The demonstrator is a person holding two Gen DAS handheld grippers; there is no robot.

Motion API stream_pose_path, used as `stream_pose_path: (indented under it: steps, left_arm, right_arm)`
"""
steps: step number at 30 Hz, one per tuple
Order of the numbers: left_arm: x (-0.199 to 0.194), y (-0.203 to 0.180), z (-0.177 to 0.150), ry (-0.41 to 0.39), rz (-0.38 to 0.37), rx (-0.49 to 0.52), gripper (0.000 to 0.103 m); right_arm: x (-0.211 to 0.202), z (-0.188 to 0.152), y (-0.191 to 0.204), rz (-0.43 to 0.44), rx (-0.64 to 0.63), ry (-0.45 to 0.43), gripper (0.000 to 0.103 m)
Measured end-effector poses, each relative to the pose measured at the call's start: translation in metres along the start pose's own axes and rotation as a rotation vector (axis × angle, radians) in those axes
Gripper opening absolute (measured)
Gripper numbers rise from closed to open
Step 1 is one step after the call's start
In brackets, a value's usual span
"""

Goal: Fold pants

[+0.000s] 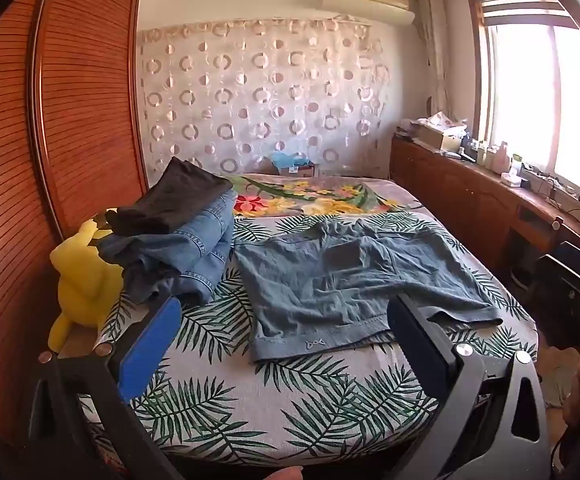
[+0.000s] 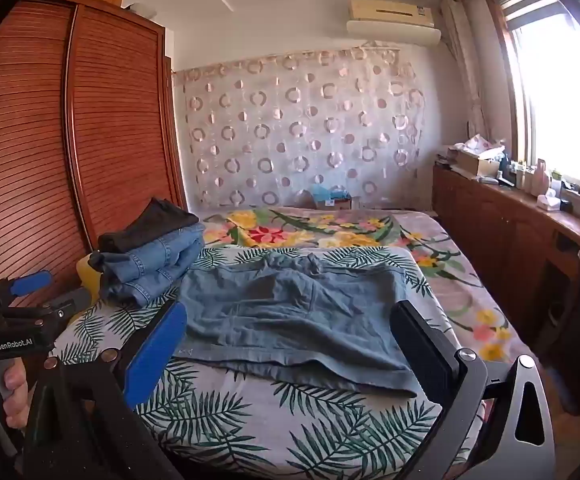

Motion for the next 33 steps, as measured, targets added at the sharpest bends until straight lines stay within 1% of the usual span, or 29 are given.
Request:
stream_pose_path:
  steps: [1,2,8,10,33]
  left_arm:
    - [-0.0004,0.0002,0.0002,-0.003,0.005,0.001,0.103]
    - [0.0001,-0.0001,-0.0002,0.005,0.002,0.004,0.103]
    - [-0.0001,0.0037,0.0016,-0.001,0.002,-0.003,0.103]
    - [-0.0009,-0.0006,-0.0001,-0.003,-0.001,0.008,0.103]
    - [-0.0058,0.0005,0.0014,-0.006,0.001,0.01,0.103]
  right_arm:
    - [-0.0006,-0.0005,0.0004,0.0,-0.001,0.0,0.102]
    - [0.0011,-0.0012,-0.0001,0.001,0.007,0.02,0.102]
    - [0.0026,-0.0007,-0.0024,0.002,0.002,0.027,0.102]
    - [0.0033,-0.0013,-0.0026,0.004,0.006,0.028,0.102]
    - [0.0008,-0.0026,-0.002,-0.001,0.005,0.023,0.102]
Point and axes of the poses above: each gripper's, at about its wrist camera, not at the fingertips, and x roughly the way its jaws point, y to its left, z to its top, the point moved 8 cm from there along x, roughly the way its jaws point, and after that the axes turned 14 degrees about y, right-handed, at the moved point
